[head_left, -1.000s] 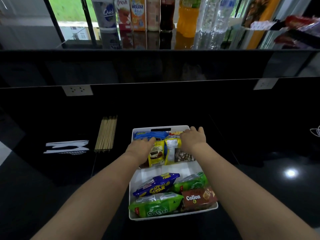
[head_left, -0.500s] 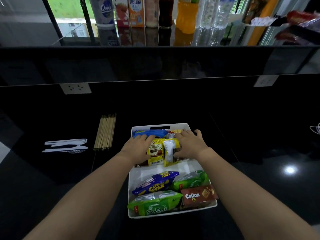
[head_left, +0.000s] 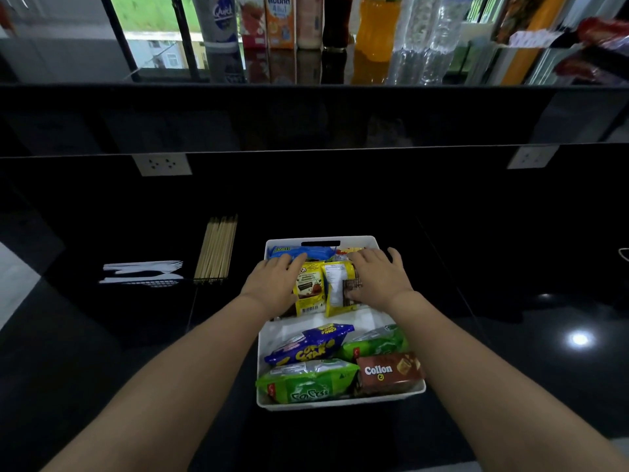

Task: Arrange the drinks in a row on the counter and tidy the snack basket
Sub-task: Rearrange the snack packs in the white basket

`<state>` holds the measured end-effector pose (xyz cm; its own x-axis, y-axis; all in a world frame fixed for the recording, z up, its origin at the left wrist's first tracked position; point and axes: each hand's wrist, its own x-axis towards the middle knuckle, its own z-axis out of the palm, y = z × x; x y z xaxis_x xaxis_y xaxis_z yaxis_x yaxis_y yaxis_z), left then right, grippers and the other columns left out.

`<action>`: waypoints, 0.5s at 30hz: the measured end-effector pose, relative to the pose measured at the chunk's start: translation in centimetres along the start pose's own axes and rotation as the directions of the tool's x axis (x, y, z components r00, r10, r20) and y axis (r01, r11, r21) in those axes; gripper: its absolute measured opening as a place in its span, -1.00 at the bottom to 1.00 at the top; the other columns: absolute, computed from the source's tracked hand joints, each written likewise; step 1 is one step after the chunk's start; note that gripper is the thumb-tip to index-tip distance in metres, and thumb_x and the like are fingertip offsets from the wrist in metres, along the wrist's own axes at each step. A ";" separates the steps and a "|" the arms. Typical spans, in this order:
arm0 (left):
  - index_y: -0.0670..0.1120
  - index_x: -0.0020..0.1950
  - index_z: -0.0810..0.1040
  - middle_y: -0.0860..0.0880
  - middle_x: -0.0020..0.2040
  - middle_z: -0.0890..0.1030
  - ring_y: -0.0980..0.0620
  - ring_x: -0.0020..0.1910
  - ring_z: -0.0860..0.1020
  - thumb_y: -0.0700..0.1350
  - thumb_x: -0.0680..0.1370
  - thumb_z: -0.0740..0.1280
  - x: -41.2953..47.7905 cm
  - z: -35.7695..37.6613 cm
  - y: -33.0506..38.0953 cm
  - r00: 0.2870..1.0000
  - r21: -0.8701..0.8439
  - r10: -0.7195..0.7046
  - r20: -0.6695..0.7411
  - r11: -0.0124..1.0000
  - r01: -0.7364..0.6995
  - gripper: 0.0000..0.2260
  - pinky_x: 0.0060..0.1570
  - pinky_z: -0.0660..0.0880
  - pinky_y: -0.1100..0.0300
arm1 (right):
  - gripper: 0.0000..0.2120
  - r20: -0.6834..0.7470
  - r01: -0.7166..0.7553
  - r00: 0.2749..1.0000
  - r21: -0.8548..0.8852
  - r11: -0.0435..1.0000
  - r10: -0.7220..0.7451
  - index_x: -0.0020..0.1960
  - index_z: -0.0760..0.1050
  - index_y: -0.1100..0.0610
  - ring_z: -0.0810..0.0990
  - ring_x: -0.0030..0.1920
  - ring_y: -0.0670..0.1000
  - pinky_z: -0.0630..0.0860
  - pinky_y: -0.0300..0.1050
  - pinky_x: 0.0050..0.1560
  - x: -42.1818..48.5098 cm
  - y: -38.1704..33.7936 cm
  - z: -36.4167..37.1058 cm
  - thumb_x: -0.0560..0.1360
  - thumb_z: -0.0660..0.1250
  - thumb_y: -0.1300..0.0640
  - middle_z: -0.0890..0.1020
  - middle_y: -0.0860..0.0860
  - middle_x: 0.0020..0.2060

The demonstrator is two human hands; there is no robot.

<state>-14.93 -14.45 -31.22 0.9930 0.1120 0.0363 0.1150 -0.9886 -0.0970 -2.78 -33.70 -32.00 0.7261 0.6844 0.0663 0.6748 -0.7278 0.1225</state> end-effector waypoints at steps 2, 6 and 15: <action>-0.07 0.57 -0.07 -0.09 0.47 0.24 -0.08 0.45 0.25 0.10 0.55 0.30 -0.3 -0.3 0.2 1.000 -0.011 -0.006 -0.007 1.000 0.006 -0.25 0.40 0.23 0.07 | -0.29 -0.014 -0.005 1.000 0.017 1.000 0.005 0.50 0.15 -0.02 0.19 0.47 0.03 0.00 0.10 0.47 -0.5 0.0 -0.2 0.46 0.35 -0.19 0.31 -0.02 0.43; -0.03 0.57 -0.03 -0.10 0.54 0.11 -0.08 0.51 0.13 0.09 0.57 0.28 -1.1 -1.5 1.4 0.999 -0.067 -0.013 -0.048 0.998 0.010 -0.30 0.47 0.12 0.07 | -0.32 -0.049 -0.003 0.999 0.074 0.997 0.007 0.50 0.17 -0.01 0.21 0.46 0.04 0.07 0.01 0.45 -1.5 0.0 -1.2 0.48 0.34 -0.16 0.30 -0.02 0.44; 0.00 0.52 0.19 0.00 0.51 0.21 0.00 0.47 0.20 0.23 0.58 0.16 -4.5 -3.9 4.9 0.985 -0.307 0.153 -0.086 0.936 -0.172 -0.42 0.40 0.22 0.12 | -0.58 0.293 -0.062 0.956 0.295 0.953 -0.029 0.38 0.38 0.07 0.48 0.24 0.11 0.46 -0.01 0.20 -4.5 -0.2 -6.3 0.54 0.30 0.04 0.48 0.07 0.30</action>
<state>-18.97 -20.17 -27.93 0.9931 -0.0492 0.1063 -0.0706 -0.9756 0.2080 -6.97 -36.36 -26.08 0.7131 0.6623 -0.2300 0.6377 -0.7490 -0.1799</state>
